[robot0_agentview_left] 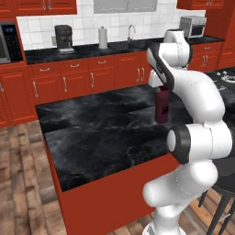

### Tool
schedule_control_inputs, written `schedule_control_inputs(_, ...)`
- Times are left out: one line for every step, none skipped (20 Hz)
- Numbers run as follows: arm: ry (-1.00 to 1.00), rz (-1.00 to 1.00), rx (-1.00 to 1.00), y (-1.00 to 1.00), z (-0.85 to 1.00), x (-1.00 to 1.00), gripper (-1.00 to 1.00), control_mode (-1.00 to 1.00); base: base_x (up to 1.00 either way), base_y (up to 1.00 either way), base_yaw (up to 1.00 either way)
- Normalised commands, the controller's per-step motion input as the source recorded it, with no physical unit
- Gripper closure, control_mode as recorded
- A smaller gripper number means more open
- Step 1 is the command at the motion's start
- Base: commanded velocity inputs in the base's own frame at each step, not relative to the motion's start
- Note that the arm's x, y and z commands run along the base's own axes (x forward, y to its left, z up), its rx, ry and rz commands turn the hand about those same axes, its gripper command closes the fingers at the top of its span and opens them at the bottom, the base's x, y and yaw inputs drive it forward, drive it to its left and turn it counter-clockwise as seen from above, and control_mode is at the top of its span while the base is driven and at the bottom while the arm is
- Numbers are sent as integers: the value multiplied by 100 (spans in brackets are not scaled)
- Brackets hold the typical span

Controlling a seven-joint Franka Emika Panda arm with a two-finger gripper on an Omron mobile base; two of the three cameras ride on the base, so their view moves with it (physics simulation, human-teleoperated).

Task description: Place the drinks on the dining counter in a tight cluster.

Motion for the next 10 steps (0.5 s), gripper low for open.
schedule_control_inputs(14,-3,0,0,-25,74,100,-100,0,0,0)
schedule_control_inputs(27,-3,0,0,-19,77,100,-100,0,0,0)
schedule_control_inputs(31,-1,0,0,-10,75,100,-100,0,0,0)
schedule_control_inputs(33,-1,0,0,0,57,100,-100,0,0,0)
schedule_control_inputs(20,-4,0,0,0,41,100,-100,0,0,0)
schedule_control_inputs(19,-3,0,0,0,33,100,-100,0,0,0)
schedule_control_inputs(21,-2,0,0,0,26,100,-100,0,0,0)
schedule_control_inputs(19,-1,0,-3,-6,22,100,-100,0,0,0)
schedule_control_inputs(7,0,0,-3,-21,7,100,-100,0,0,0)
schedule_control_inputs(0,0,0,-5,-28,0,100,-100,0,0,0)
